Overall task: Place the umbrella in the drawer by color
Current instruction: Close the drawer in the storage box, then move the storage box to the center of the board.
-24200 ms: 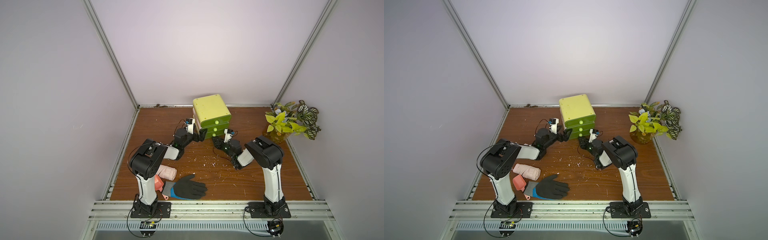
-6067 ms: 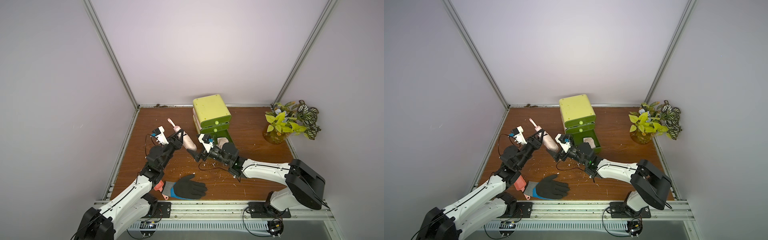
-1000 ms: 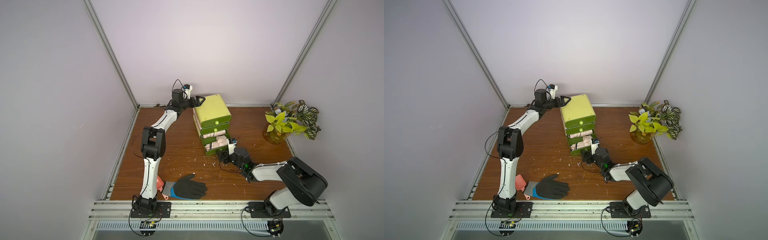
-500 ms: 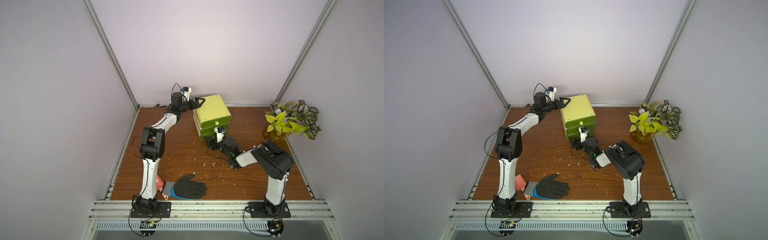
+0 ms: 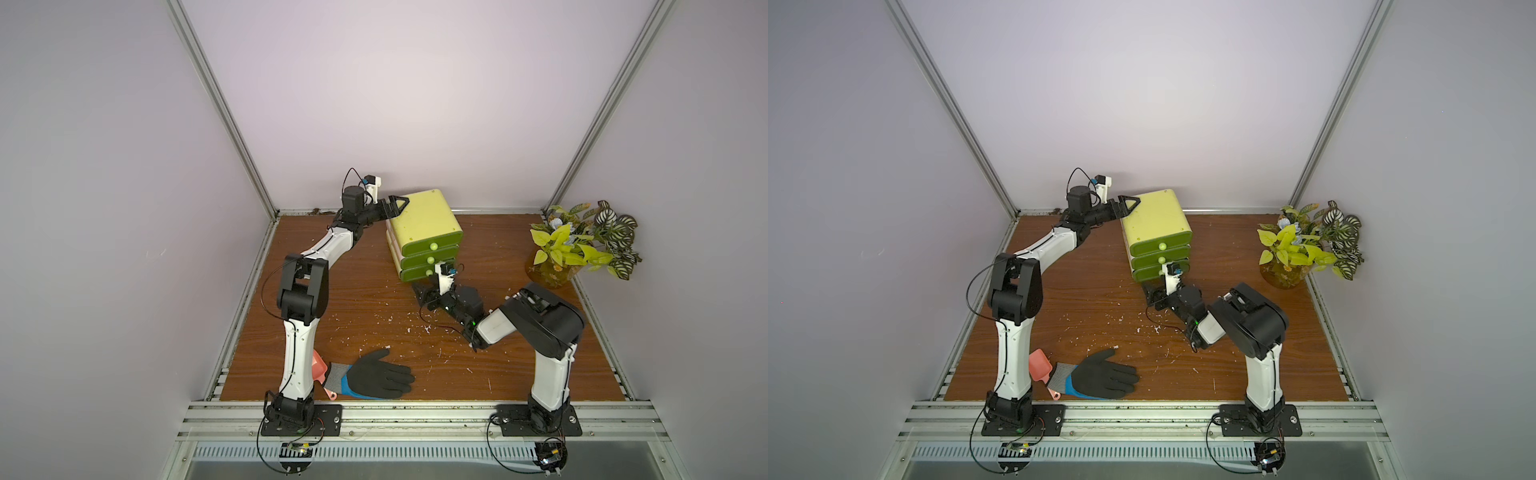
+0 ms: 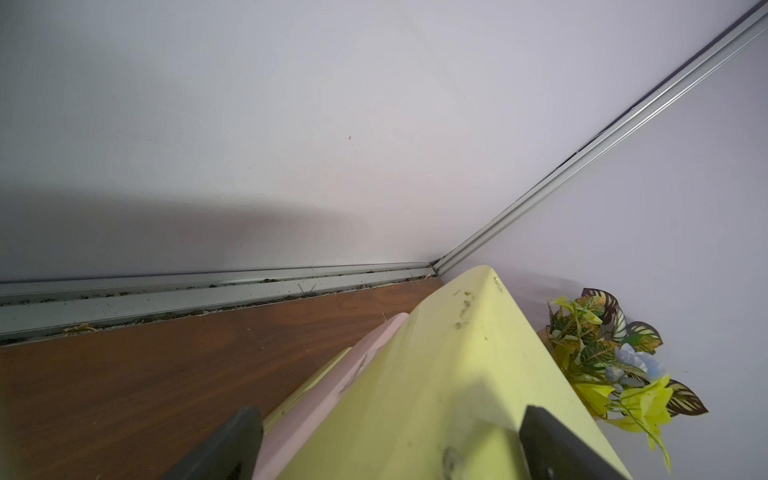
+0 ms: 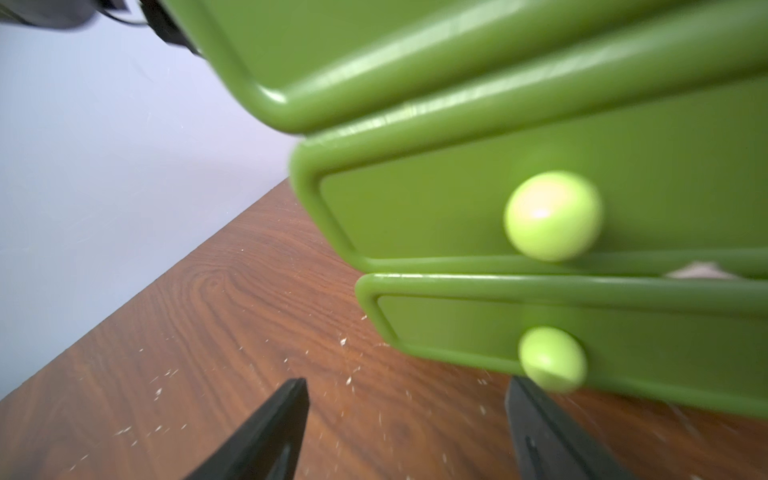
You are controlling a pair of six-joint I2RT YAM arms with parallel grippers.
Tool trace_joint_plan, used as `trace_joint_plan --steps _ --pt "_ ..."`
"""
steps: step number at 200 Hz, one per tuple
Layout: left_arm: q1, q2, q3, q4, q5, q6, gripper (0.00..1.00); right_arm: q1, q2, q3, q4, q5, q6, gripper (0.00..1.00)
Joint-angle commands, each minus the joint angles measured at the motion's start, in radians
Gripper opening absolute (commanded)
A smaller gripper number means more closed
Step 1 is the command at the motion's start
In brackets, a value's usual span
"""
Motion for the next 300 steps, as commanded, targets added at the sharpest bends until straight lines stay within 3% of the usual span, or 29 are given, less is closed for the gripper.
trace_joint_plan --steps 1,23,37,86,126,153,183,203,247,300 --pt "0.02 -0.017 -0.036 -0.067 0.008 -0.019 1.0 -0.014 -0.182 -0.055 -0.076 0.081 -0.053 0.86" --pt "0.029 -0.043 -0.044 -0.085 -0.013 -0.015 1.0 -0.047 -0.342 -0.03 -0.369 0.168 -0.059 0.92" --pt "0.03 -0.087 -0.08 -0.103 -0.034 -0.003 1.0 -0.098 -0.414 -0.001 -0.483 0.158 -0.042 0.95" --pt "0.03 -0.402 -0.433 -0.037 -0.229 0.031 1.0 -0.346 -0.543 0.113 -0.618 -0.163 0.12 0.99" --pt "-0.03 -0.58 -0.735 0.128 -0.225 -0.008 1.0 -0.431 -0.379 0.346 -0.656 -0.474 0.263 0.99" --pt "-0.101 -0.559 -0.712 0.129 -0.174 0.01 1.0 -0.43 -0.233 0.493 -0.62 -0.573 0.359 0.99" --pt "-0.137 -0.534 -0.678 0.155 -0.174 -0.03 1.0 -0.419 -0.142 0.606 -0.714 -0.55 0.376 0.99" --pt "-0.162 -0.498 -0.63 0.105 -0.187 -0.014 1.0 -0.409 -0.136 0.639 -0.801 -0.503 0.31 0.99" --pt "-0.205 -0.474 -0.575 0.097 -0.18 -0.028 1.0 -0.344 -0.137 0.7 -0.901 -0.568 0.258 0.99" --pt "-0.256 -0.556 -0.616 0.081 -0.192 -0.017 1.0 -0.208 -0.289 0.637 -0.913 -0.506 0.228 0.99"
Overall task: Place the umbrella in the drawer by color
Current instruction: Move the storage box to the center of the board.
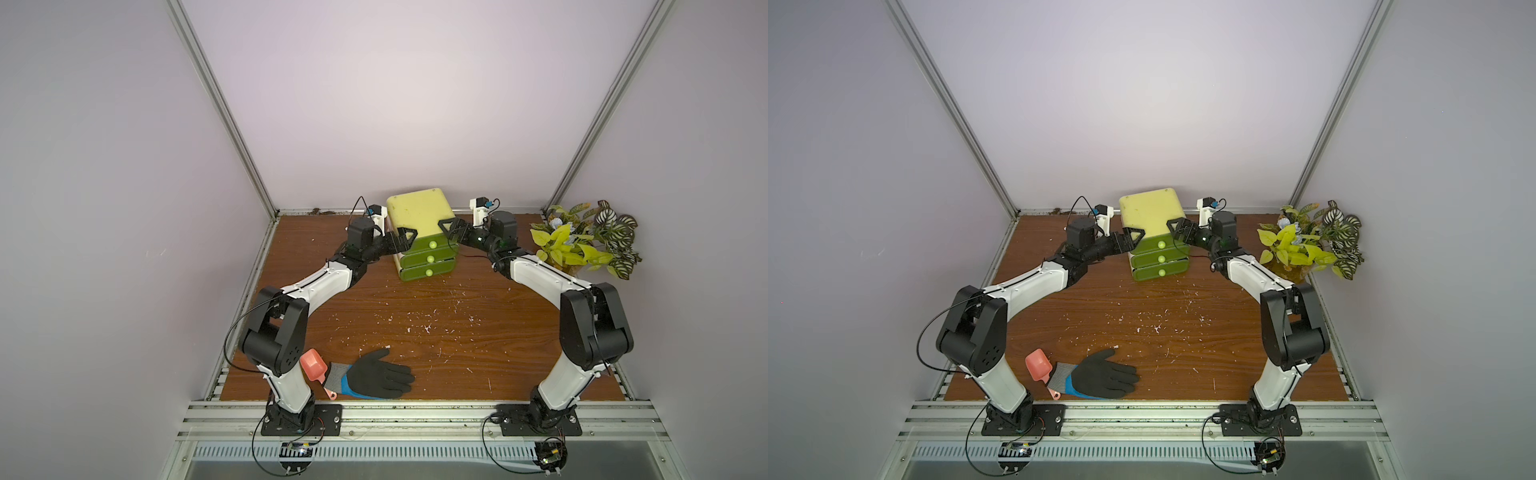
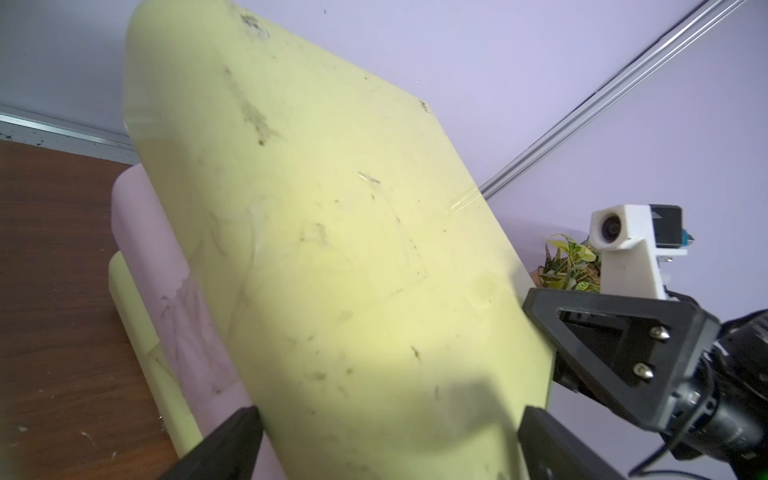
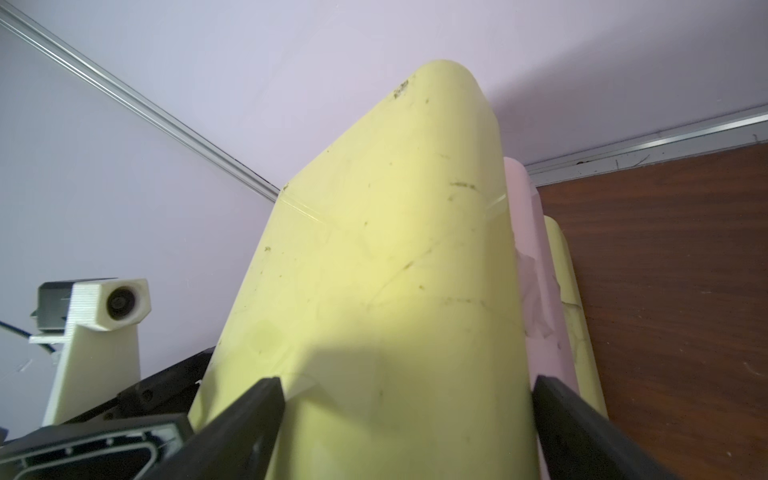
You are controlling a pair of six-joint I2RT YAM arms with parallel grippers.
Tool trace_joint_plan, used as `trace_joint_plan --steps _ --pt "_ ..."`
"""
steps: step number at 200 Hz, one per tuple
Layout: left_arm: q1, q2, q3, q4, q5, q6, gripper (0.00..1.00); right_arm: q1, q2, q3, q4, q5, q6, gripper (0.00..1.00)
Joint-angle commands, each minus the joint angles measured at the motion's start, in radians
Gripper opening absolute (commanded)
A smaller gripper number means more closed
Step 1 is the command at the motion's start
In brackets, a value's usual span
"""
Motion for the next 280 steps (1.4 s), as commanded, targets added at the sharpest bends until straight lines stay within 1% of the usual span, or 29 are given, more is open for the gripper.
trace_joint_plan --steps 1,28,51,67,90,101,106,117,135,149,164,177,194,208,220,234,237,245,256,271,280 --pt "-0.076 -0.064 -0.002 0.046 0.082 0.011 1.0 0.147 -0.146 -0.02 0.046 -0.111 -0.029 0.99" --pt "-0.094 -0.139 -0.085 0.046 0.057 0.034 1.0 0.199 -0.242 -0.129 0.109 -0.064 -0.008 0.99" --pt "-0.096 -0.184 -0.146 0.047 0.052 0.025 1.0 0.211 -0.294 -0.201 0.131 -0.044 0.016 0.99" --pt "-0.106 -0.214 -0.179 0.051 0.041 0.024 1.0 0.212 -0.326 -0.237 0.118 -0.016 0.006 0.99" --pt "-0.113 -0.26 -0.216 0.048 0.025 0.028 1.0 0.211 -0.372 -0.25 0.027 0.052 -0.07 0.99" --pt "-0.113 -0.284 -0.219 0.008 -0.003 0.049 1.0 0.213 -0.404 -0.252 -0.034 0.096 -0.128 0.99" --pt "-0.113 -0.298 -0.217 -0.02 -0.021 0.064 1.0 0.212 -0.42 -0.256 -0.061 0.147 -0.155 0.99" --pt "-0.114 -0.332 -0.215 -0.078 -0.065 0.095 1.0 0.211 -0.469 -0.271 -0.104 0.212 -0.21 0.99" --pt "-0.113 -0.409 -0.221 -0.155 -0.128 0.132 1.0 0.211 -0.565 -0.325 -0.125 0.323 -0.288 0.99" --pt "-0.114 -0.489 -0.23 -0.216 -0.168 0.152 1.0 0.211 -0.652 -0.38 -0.13 0.431 -0.333 0.99" --pt "-0.114 -0.587 -0.246 -0.282 -0.211 0.177 1.0 0.211 -0.754 -0.47 -0.106 0.563 -0.349 0.99" --pt "-0.114 -0.679 -0.257 -0.353 -0.243 0.197 1.0 0.211 -0.846 -0.594 -0.048 0.669 -0.343 0.99" --pt "-0.113 -0.816 -0.279 -0.447 -0.28 0.233 1.0 0.211 -0.958 -0.772 0.045 0.771 -0.381 0.99" --pt "-0.114 -0.942 -0.317 -0.501 -0.325 0.276 1.0 0.21 -1.041 -0.908 0.108 0.901 -0.379 0.99" --pt "-0.113 -1.057 -0.376 -0.519 -0.387 0.328 1.0 0.21 -1.118 -1.048 0.221 1.029 -0.368 0.99" --pt "-0.113 -1.189 -0.464 -0.517 -0.462 0.393 1.0 0.205 -1.192 -1.219 0.454 1.147 -0.423 0.99" --pt "-0.114 -1.212 -0.485 -0.516 -0.478 0.403 1.0 0.204 -1.206 -1.242 0.477 1.198 -0.405 0.99" --pt "-0.112 -1.286 -0.535 -0.508 -0.506 0.423 1.0 0.196 -1.239 -1.276 0.498 1.286 -0.385 0.99" --pt "-0.112 -1.369 -0.585 -0.486 -0.508 0.439 1.0 0.167 -1.259 -1.278 0.48 1.324 -0.375 0.99" --pt "-0.112 -1.447 -0.622 -0.445 -0.483 0.434 1.0 0.116 -1.226 -1.257 0.47 1.289 -0.387 0.99" --pt "-0.111 -1.478 -0.638 -0.418 -0.466 0.429 1.0 0.095 -1.185 -1.237 0.478 1.267 -0.424 0.99"
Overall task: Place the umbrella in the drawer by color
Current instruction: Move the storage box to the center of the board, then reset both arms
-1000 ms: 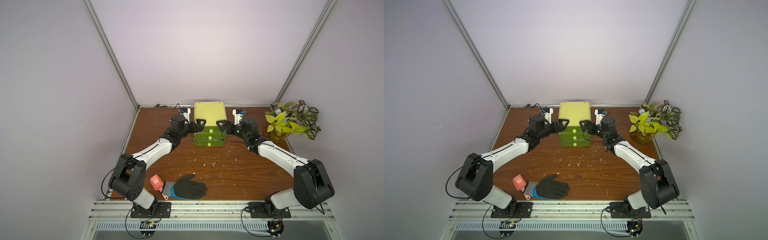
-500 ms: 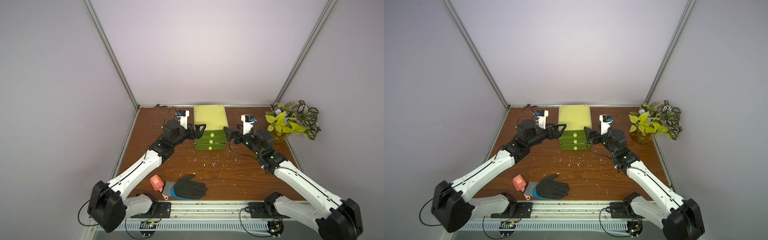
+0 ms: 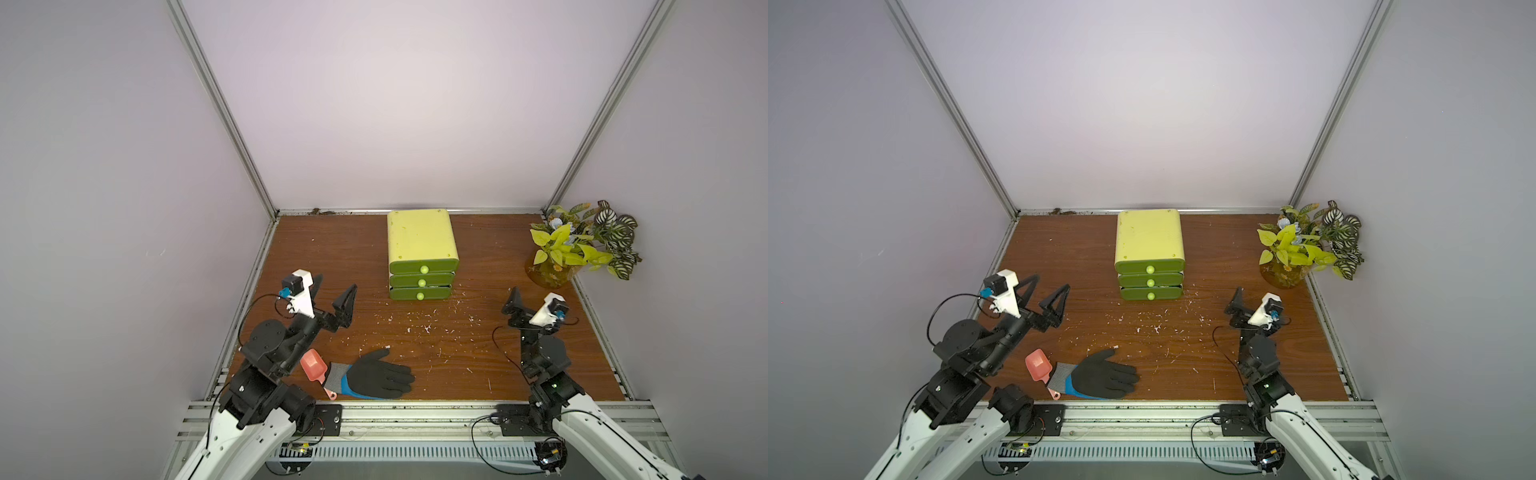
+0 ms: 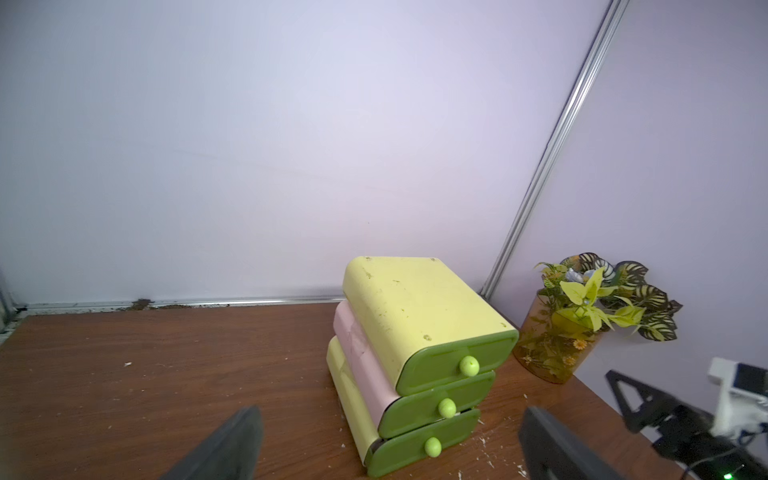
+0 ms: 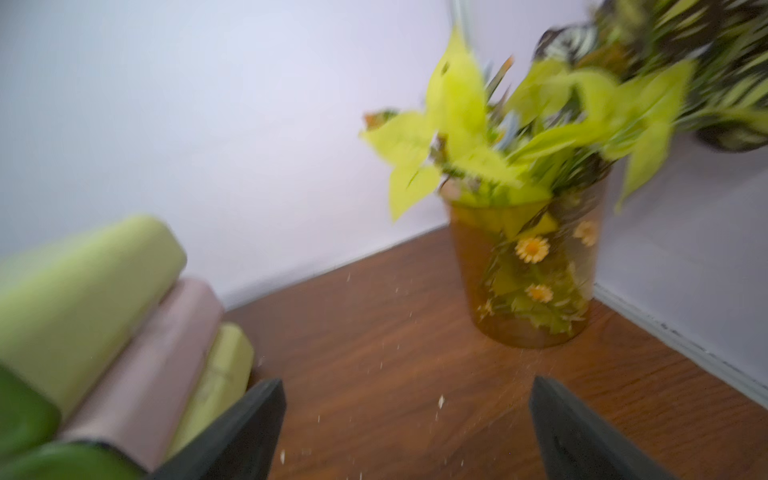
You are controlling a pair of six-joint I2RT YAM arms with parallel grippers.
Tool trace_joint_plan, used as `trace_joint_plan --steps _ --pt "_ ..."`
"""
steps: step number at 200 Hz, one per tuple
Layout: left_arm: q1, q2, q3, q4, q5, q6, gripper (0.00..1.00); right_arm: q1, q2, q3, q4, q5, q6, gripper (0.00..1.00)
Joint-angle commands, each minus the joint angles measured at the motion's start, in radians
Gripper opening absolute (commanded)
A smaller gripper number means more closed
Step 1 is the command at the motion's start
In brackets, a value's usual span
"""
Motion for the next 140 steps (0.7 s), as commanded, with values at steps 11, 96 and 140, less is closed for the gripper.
trace_joint_plan --steps 11,96,140 --pt "-0.006 -0.088 -0.045 0.056 -0.002 0.046 1.0 -0.054 0.121 -0.045 0.149 0.034 -0.178 0.99" --pt "0.012 -0.114 -0.053 0.01 0.023 0.039 1.0 -0.224 0.853 0.097 0.603 -0.384 -0.338 0.99" --pt "0.079 -0.142 -0.078 0.021 0.044 0.044 1.0 -0.368 1.081 0.111 0.816 -0.826 -0.329 0.99"
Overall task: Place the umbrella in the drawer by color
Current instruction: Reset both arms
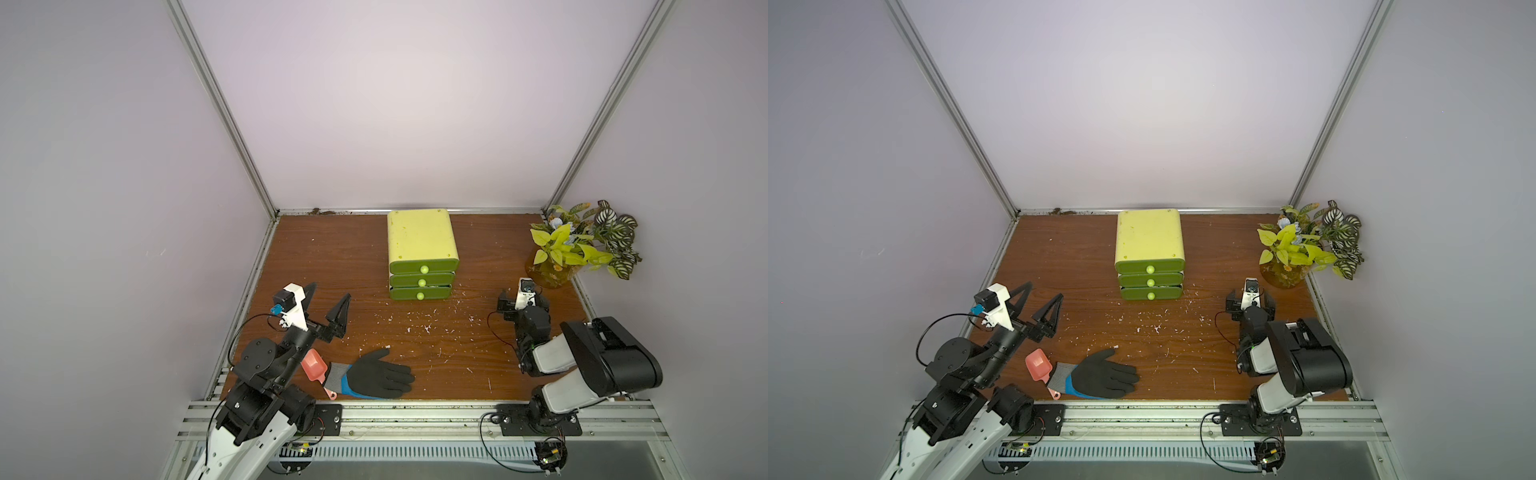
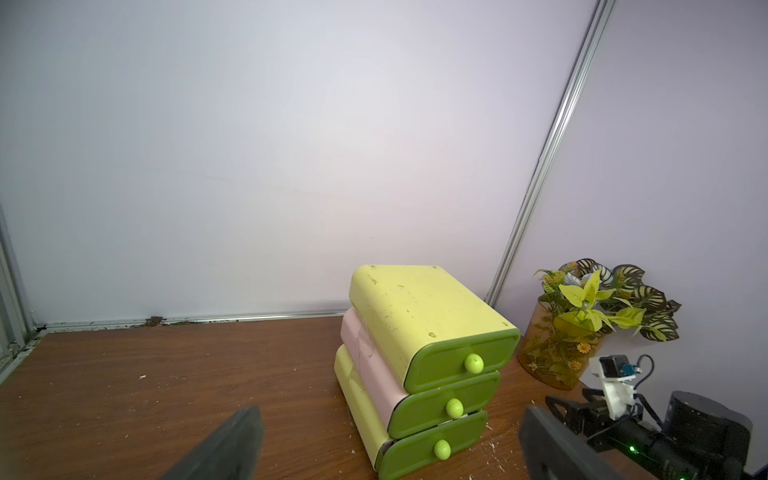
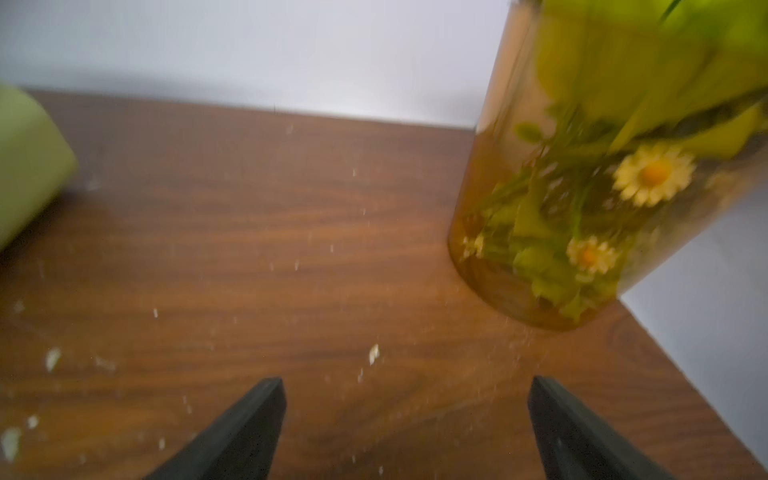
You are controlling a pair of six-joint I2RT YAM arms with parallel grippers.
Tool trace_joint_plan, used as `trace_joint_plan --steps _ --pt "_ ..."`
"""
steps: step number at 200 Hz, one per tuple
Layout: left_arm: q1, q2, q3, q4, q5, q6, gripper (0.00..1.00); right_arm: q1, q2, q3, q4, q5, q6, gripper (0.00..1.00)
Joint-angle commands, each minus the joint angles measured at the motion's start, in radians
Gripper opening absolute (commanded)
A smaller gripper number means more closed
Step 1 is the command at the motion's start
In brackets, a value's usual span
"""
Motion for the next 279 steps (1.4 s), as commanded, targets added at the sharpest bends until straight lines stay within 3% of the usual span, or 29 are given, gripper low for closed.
trace_joint_plan --steps 1,7,21,36,44,81,119,141,171,199,217,235,263,279 --pt "0.045 -0.019 -0.019 0.022 0.026 0.018 1.0 -0.037 0.025 0.036 0.215 -0.357 -0.035 0.99" --pt "0.051 -0.02 -0.027 0.03 0.029 0.018 1.0 -0.048 0.014 0.054 0.186 -0.359 -0.021 0.99" --pt "0.06 -0.018 -0.042 0.053 0.04 0.022 1.0 -0.075 -0.02 0.17 -0.12 -0.293 0.024 0.99" --pt "0.062 -0.008 -0.056 0.064 0.042 0.036 1.0 -0.077 0.013 0.097 0.083 -0.226 0.059 0.99" --pt "0.063 -0.001 -0.062 0.062 0.03 0.042 1.0 -0.076 -0.001 0.107 0.039 -0.174 0.081 1.0" --pt "0.064 0.03 -0.134 0.1 -0.046 0.054 1.0 -0.074 0.003 0.118 0.023 -0.245 0.043 1.0" --pt "0.067 -0.039 -0.392 0.351 -0.088 0.042 1.0 -0.065 0.005 0.122 0.02 -0.248 0.032 0.99" --pt "0.085 -0.108 -0.462 0.412 -0.057 0.137 1.0 -0.065 0.006 0.125 0.014 -0.25 0.034 0.99" --pt "0.118 -0.046 -0.464 0.44 -0.101 0.238 1.0 -0.065 0.006 0.124 0.016 -0.249 0.034 1.0" --pt "0.119 0.107 -0.489 0.632 -0.17 0.319 1.0 -0.064 0.007 0.125 0.016 -0.249 0.034 1.0" --pt "0.121 0.272 -0.516 0.855 -0.245 0.4 1.0 -0.065 0.008 0.125 0.016 -0.25 0.033 1.0" --pt "0.145 0.494 -0.523 1.053 -0.318 0.425 1.0 -0.065 0.008 0.124 0.016 -0.25 0.034 1.0" --pt "0.264 0.906 -0.504 1.29 -0.258 0.402 1.0 -0.065 0.008 0.125 0.016 -0.249 0.033 1.0" --pt "0.289 1.136 -0.471 1.536 -0.287 0.388 1.0 -0.065 0.008 0.125 0.016 -0.248 0.034 1.0"
